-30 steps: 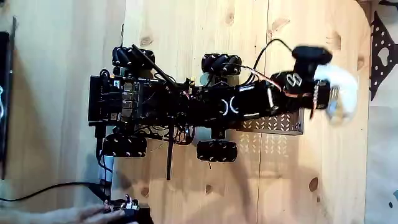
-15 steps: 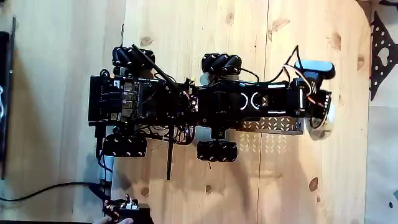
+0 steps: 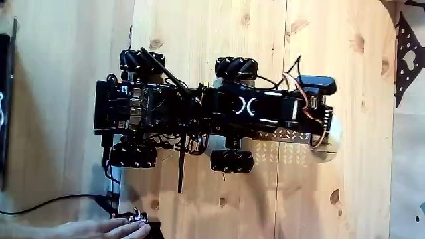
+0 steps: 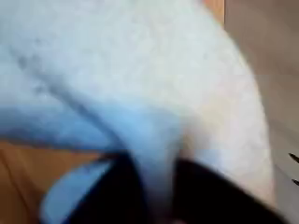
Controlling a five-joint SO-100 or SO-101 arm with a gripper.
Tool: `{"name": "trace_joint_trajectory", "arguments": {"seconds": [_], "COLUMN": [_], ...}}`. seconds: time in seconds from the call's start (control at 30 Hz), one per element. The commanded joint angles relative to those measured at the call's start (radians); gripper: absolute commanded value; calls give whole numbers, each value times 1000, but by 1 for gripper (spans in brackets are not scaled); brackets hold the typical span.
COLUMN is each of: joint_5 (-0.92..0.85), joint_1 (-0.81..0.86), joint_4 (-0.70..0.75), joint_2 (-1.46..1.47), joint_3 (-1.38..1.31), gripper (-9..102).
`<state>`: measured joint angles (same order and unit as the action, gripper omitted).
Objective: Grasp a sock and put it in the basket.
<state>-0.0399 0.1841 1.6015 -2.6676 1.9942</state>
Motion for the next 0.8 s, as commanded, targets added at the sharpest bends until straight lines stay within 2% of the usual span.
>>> {"name": "trace_joint_trajectory", "arguments": {"seconds": [0.0, 0.23, 0.37, 0.5, 0.57, 0.6, 0.63, 0.77], "joint_5": [8, 28, 8, -23, -69, -89, -97, -110], "joint_1": [0, -37, -44, -37, -32, -23, -12, -3], "joint_4": [-48, -184, -193, -296, -350, -350, -353, -380], "joint_2": [-3, -52, -48, 3, 17, 26, 34, 37], "joint_3": [51, 304, 405, 506, 548, 554, 554, 572], "gripper": [0, 0, 0, 0, 18, 32, 34, 33]}}
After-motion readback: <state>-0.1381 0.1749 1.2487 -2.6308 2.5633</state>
